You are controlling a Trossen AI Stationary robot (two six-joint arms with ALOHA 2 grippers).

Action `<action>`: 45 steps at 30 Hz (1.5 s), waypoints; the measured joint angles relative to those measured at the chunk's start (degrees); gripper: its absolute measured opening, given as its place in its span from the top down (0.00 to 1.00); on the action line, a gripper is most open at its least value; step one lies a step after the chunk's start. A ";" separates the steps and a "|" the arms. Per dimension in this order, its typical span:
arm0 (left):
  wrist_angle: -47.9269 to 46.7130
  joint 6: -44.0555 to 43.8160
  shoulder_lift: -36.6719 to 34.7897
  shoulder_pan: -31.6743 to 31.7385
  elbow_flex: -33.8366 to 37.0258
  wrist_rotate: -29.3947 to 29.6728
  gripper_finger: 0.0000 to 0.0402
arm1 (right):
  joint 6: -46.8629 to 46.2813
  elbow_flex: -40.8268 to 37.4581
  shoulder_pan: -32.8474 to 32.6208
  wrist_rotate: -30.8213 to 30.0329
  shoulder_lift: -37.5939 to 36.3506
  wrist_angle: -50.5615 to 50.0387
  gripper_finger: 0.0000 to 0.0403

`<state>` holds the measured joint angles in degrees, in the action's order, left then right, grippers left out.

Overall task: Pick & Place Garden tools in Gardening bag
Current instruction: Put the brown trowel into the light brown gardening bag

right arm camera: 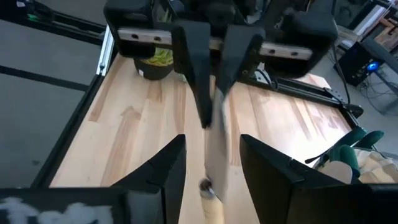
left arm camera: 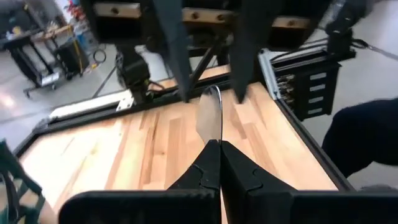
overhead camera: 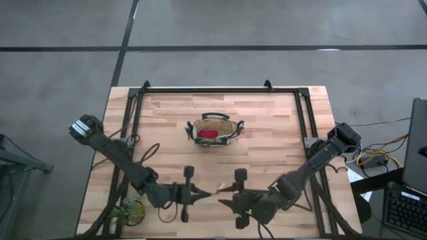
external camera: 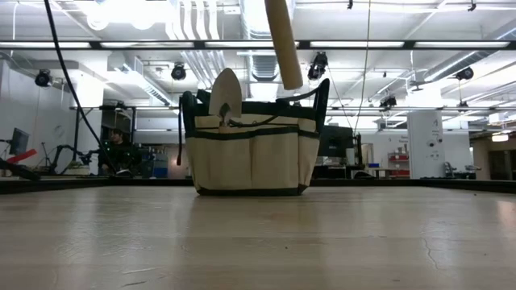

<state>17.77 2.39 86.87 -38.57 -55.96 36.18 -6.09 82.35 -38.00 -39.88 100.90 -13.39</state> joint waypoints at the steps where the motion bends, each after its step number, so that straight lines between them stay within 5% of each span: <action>1: -0.28 -1.12 0.00 0.46 0.00 -0.10 1.00 | -0.23 0.00 0.28 0.29 0.01 0.09 0.64; 18: -1.75 -2.22 0.00 1.84 0.00 -1.81 1.00 | -3.49 0.00 4.19 5.33 0.09 0.09 0.74; 30: -1.74 -2.19 0.00 1.87 -0.24 -2.06 0.98 | -3.70 0.00 4.79 8.20 0.09 0.06 0.97; 45: -7.24 -4.48 -4.57 0.47 -0.06 3.91 0.74 | -3.06 -0.41 4.79 6.01 -0.41 -5.97 0.98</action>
<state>10.52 -2.09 82.30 -38.10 -56.02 40.08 -9.15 81.94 -33.21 -33.87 100.49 -19.35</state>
